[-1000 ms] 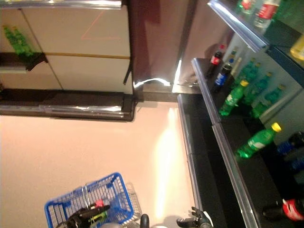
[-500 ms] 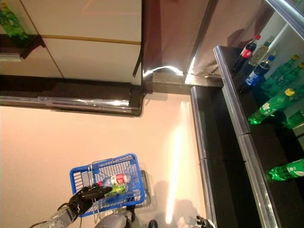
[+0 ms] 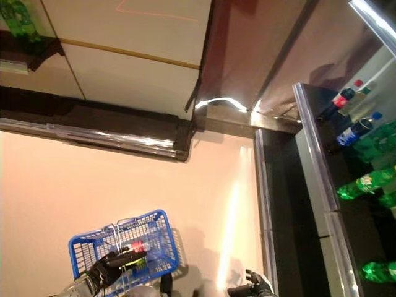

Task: Pick up the drink and place into the basket.

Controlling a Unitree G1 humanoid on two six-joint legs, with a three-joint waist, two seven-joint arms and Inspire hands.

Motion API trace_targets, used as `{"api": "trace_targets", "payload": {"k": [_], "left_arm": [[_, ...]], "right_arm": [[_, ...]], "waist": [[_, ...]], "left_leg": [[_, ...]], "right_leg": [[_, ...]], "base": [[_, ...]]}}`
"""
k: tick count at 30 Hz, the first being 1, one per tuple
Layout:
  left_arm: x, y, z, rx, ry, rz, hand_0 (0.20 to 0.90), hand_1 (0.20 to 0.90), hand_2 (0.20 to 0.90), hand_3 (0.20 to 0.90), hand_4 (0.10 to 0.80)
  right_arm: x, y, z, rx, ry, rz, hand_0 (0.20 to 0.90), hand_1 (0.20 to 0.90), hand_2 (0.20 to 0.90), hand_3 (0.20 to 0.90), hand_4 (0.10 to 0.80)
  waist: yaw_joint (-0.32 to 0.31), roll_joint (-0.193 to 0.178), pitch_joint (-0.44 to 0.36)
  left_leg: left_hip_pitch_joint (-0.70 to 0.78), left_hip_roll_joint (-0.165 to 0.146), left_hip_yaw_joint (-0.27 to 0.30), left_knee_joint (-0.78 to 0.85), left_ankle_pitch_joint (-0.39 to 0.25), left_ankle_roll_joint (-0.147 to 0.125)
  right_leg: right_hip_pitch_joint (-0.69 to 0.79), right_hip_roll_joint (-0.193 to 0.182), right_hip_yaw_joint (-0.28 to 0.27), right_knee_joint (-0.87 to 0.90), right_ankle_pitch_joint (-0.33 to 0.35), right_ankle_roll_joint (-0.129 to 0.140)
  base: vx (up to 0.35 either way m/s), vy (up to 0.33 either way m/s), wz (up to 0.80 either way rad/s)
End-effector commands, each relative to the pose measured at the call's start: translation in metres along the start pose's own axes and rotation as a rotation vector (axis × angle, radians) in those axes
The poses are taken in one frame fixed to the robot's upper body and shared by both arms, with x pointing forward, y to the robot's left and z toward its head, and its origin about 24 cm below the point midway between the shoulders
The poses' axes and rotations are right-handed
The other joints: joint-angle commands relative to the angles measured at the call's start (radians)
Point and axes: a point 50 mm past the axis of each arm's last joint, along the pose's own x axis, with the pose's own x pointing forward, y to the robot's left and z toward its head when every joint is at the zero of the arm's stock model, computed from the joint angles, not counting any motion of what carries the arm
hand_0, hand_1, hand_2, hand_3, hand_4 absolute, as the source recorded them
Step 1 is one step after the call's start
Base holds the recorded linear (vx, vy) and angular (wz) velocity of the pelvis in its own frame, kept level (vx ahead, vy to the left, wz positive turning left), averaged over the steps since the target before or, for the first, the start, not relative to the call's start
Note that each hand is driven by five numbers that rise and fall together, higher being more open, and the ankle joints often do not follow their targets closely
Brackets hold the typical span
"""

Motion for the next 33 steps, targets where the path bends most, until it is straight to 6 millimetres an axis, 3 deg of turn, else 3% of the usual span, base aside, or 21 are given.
{"api": "trace_targets", "payload": {"k": [1,5,7,9,10,11,15,23,25,26,30,31,33], "left_arm": [[0.011,-0.058,0.048,0.037,-0.214,-0.312,0.300,0.300,0.300,0.200,0.100],[0.014,-0.062,0.046,0.039,-0.212,-0.301,0.300,0.300,0.300,0.200,0.100],[0.014,-0.056,0.042,0.026,-0.213,-0.278,0.300,0.300,0.300,0.200,0.100],[0.013,-0.051,0.038,0.023,-0.208,-0.263,0.300,0.300,0.300,0.200,0.100],[0.011,-0.044,0.033,0.012,-0.205,-0.241,0.300,0.300,0.300,0.200,0.100],[0.010,-0.041,0.030,0.002,-0.204,-0.229,0.300,0.300,0.300,0.200,0.100],[0.008,-0.034,0.026,-0.043,-0.205,-0.208,0.300,0.300,0.300,0.200,0.100],[0.009,-0.046,0.025,-0.002,-0.204,-0.278,0.300,0.300,0.300,0.200,0.100],[0.009,-0.048,0.031,0.001,-0.215,-0.287,0.300,0.300,0.300,0.200,0.100],[0.011,-0.053,0.037,0.009,-0.228,-0.302,0.300,0.300,0.300,0.200,0.100],[0.012,-0.061,0.045,-0.010,-0.257,-0.336,0.300,0.300,0.300,0.200,0.100],[0.012,-0.061,0.045,-0.010,-0.258,-0.339,0.300,0.300,0.300,0.200,0.100],[0.012,-0.066,0.046,-0.012,-0.262,-0.362,0.300,0.300,0.300,0.200,0.100]], "right_arm": [[-0.004,-0.002,-0.015,0.003,0.043,-0.013,0.900,0.900,0.900,0.900,0.800],[-0.006,-0.010,-0.022,0.021,0.061,-0.056,0.900,0.900,0.900,0.900,0.800],[-0.006,-0.013,-0.024,0.020,0.063,-0.065,0.900,0.900,0.900,0.900,0.800],[-0.007,-0.014,-0.025,0.024,0.066,-0.066,0.900,0.900,0.900,0.900,0.800],[-0.006,-0.015,-0.023,0.016,0.061,-0.057,0.900,0.900,0.900,0.900,0.800],[-0.005,-0.015,-0.020,0.009,0.059,-0.051,0.900,0.900,0.900,0.900,0.800],[-0.003,-0.011,-0.014,-0.040,0.062,-0.036,0.900,0.900,0.900,0.900,0.800],[-0.003,-0.014,-0.011,0.010,0.049,-0.056,0.900,0.900,0.900,0.900,0.800],[-0.003,-0.014,-0.011,0.017,0.043,-0.056,0.900,0.900,0.900,0.900,0.800],[-0.004,-0.016,-0.014,0.012,0.042,-0.055,0.900,0.900,0.900,0.900,0.800],[-0.007,-0.024,-0.022,-0.024,0.047,-0.068,0.900,0.900,0.900,0.900,0.800],[-0.007,-0.025,-0.022,-0.022,0.048,-0.070,0.900,0.900,0.900,0.900,0.800],[-0.008,-0.030,-0.025,0.001,0.059,-0.098,0.900,0.900,0.900,0.900,0.800]], "waist": [[-0.016,0.002,-0.072],[-0.049,-0.020,-0.066],[-0.062,-0.025,-0.067],[-0.065,-0.020,-0.066],[-0.056,-0.017,-0.071],[-0.051,-0.017,-0.078],[-0.046,-0.016,-0.092],[-0.061,-0.017,-0.091],[-0.080,-0.021,-0.088],[-0.104,-0.028,-0.078],[-0.136,-0.036,-0.052],[-0.136,-0.035,-0.051],[-0.141,-0.018,-0.042]], "left_leg": [[-0.085,-0.024,-0.181,-0.023,0.056,-0.121],[-0.039,-0.039,-0.195,-0.032,0.033,-0.138],[-0.014,-0.043,-0.193,-0.032,0.009,-0.139],[0.004,-0.037,-0.200,-0.034,0.003,-0.143],[0.024,-0.025,-0.189,-0.044,0.003,-0.155],[0.026,-0.021,-0.185,-0.046,0.002,-0.161],[0.025,0.004,-0.152,-0.045,0.006,-0.178],[-0.005,0.072,-0.069,0.011,-0.002,-0.212],[-0.025,0.088,-0.050,0.076,-0.021,-0.218],[-0.063,0.106,-0.035,0.192,-0.021,-0.226],[-0.182,0.135,-0.082,0.480,0.053,-0.227],[-0.187,0.136,-0.085,0.485,0.057,-0.227],[-0.170,0.120,-0.144,0.347,0.044,-0.207]], "right_leg": [[0.053,0.023,-0.037,-0.266,0.233,-0.047],[0.106,0.018,-0.033,-0.595,0.235,-0.040],[0.089,0.011,-0.023,-0.604,0.284,-0.026],[0.092,0.012,-0.028,-0.601,0.273,-0.031],[0.126,0.006,-0.077,-0.643,0.248,-0.044],[0.149,0.010,-0.090,-0.675,0.236,-0.054],[0.201,0.018,-0.093,-0.717,0.212,-0.075],[0.258,0.037,-0.108,-0.765,0.179,-0.109],[0.247,0.038,-0.093,-0.747,0.166,-0.120],[0.239,0.042,-0.069,-0.717,0.151,-0.137],[0.244,0.061,0.024,-0.658,0.128,-0.170],[0.246,0.063,0.029,-0.657,0.127,-0.171],[0.263,0.090,0.102,-0.633,0.105,-0.164]], "base": [[0.132,-0.131,0.58],[0.150,-0.172,0.70],[0.145,-0.178,0.42],[0.141,-0.200,0.23],[0.148,-0.256,0.32],[0.147,-0.261,0.36],[0.103,-0.215,0.03],[0.042,-0.216,-0.32],[0.001,-0.216,-0.19],[0.008,-0.239,-0.35],[0.053,-0.190,-0.78],[0.192,-0.040,-0.91],[0.277,0.048,-1.07]]}}
